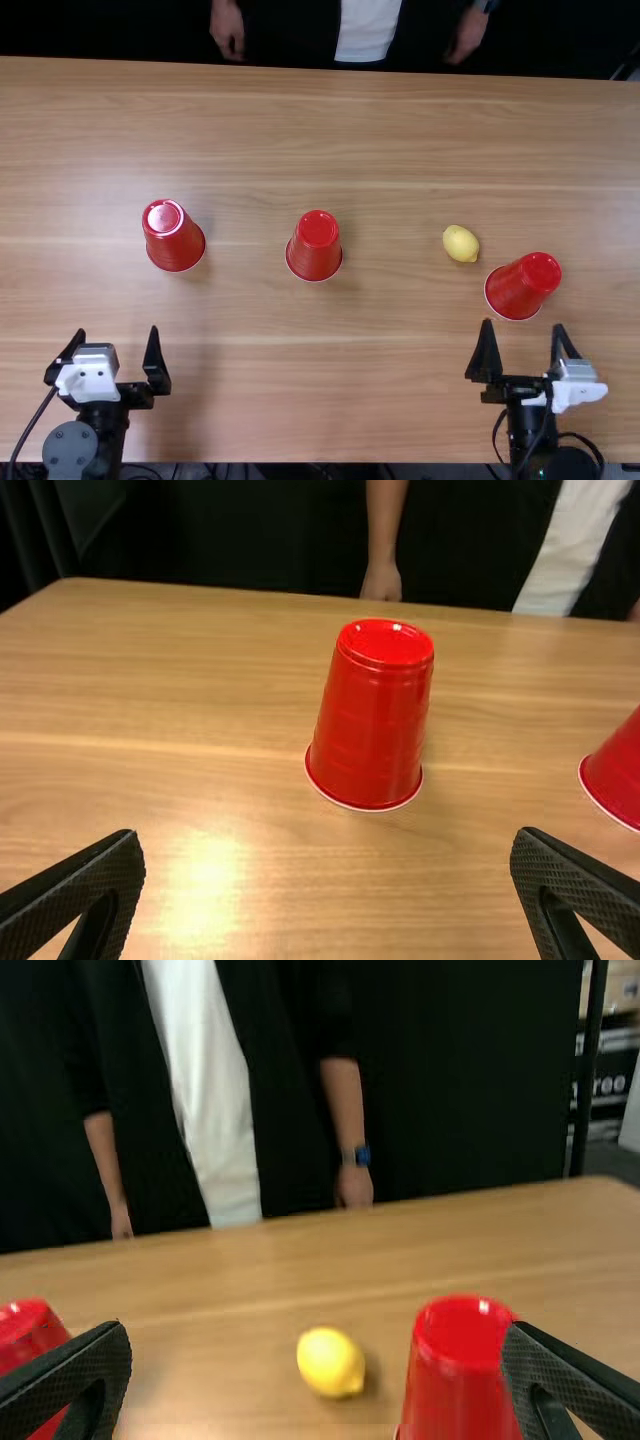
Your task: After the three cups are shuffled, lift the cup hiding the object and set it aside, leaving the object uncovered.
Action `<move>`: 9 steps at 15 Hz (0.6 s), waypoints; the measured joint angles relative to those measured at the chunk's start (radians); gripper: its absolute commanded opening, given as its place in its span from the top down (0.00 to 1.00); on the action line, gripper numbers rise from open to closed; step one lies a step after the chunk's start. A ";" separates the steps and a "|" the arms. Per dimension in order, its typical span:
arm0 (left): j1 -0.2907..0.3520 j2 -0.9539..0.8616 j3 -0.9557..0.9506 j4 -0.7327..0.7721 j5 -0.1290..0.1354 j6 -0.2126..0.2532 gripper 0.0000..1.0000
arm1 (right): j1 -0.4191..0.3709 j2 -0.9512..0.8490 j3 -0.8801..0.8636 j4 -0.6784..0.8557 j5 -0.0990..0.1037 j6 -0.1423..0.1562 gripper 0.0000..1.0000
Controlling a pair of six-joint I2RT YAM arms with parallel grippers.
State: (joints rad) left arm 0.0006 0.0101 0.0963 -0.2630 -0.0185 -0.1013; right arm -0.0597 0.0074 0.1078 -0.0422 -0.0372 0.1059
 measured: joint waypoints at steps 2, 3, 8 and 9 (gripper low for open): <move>0.000 -0.001 -0.021 0.049 0.000 0.001 0.00 | 0.000 0.000 -0.053 0.011 0.000 -0.012 0.00; 0.000 -0.001 -0.035 0.089 0.000 0.012 0.00 | 0.000 0.000 -0.069 0.010 0.000 -0.024 0.00; 0.000 -0.001 -0.050 0.130 0.001 0.066 0.00 | 0.000 0.000 -0.070 0.013 0.000 -0.042 0.00; 0.000 -0.001 -0.050 0.130 0.001 0.072 0.00 | 0.000 0.000 -0.070 0.013 0.000 -0.043 0.00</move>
State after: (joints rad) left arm 0.0006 0.0093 0.0460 -0.1329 -0.0174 -0.0296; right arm -0.0601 0.0071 0.0380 -0.0292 -0.0368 0.0624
